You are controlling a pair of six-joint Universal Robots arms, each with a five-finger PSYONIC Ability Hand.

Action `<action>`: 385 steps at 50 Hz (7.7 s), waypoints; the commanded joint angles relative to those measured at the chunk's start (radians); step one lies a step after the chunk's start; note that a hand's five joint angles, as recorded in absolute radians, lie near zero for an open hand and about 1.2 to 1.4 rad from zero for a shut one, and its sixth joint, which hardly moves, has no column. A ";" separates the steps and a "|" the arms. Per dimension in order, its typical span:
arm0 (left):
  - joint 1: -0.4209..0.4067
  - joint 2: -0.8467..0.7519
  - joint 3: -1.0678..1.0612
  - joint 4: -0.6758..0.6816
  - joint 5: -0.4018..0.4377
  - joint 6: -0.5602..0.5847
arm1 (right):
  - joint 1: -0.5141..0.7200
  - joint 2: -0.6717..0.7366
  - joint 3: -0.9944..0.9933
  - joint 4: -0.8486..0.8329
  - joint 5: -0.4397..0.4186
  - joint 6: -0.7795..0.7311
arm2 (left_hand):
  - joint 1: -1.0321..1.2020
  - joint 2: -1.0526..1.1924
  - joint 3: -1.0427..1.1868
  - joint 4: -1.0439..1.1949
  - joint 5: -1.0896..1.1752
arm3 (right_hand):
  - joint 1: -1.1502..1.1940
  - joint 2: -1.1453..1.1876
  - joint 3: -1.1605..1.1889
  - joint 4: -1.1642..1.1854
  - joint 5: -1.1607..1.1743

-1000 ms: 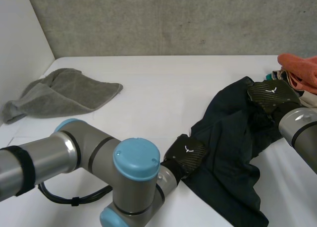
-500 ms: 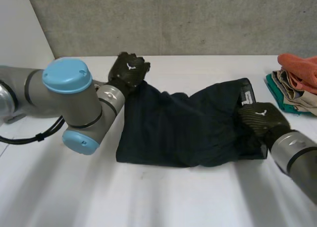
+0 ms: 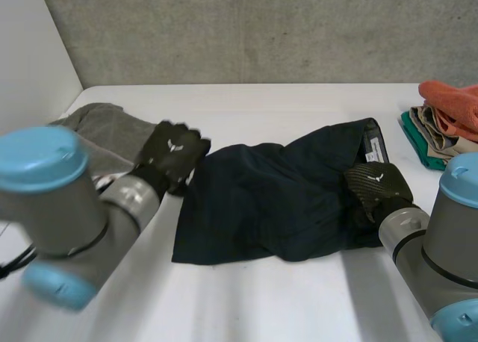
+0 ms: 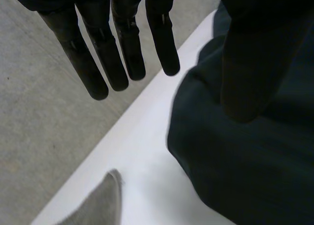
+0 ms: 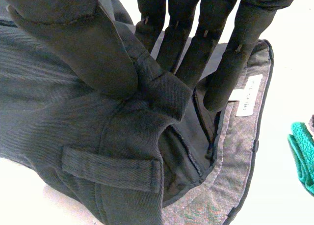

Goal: Fold the laundry.

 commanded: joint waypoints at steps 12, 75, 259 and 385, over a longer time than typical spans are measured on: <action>-0.001 -0.008 -0.302 0.019 0.016 -0.112 | -0.002 -0.001 0.001 0.002 -0.004 -0.001 | 0.119 0.134 0.138 0.135 0.137 | 0.306 0.234 0.213 0.199 0.216; 0.083 0.253 0.168 -0.076 0.016 -0.264 | -0.030 -0.116 -0.620 0.632 -0.091 -0.389 | 0.750 0.765 0.769 0.766 0.768 | 0.306 0.234 0.213 0.199 0.216; -0.021 0.305 -0.366 -0.438 -0.044 -0.307 | -0.014 0.030 -0.094 0.137 -0.120 0.083 | -0.260 -0.245 -0.240 -0.244 -0.241 | 0.306 0.234 0.213 0.199 0.216; -0.105 -0.039 0.162 0.063 -0.188 -0.066 | -0.180 0.040 -0.183 -0.012 -0.050 -0.579 | -0.472 -0.457 -0.453 -0.456 -0.454 | 0.306 0.234 0.213 0.199 0.216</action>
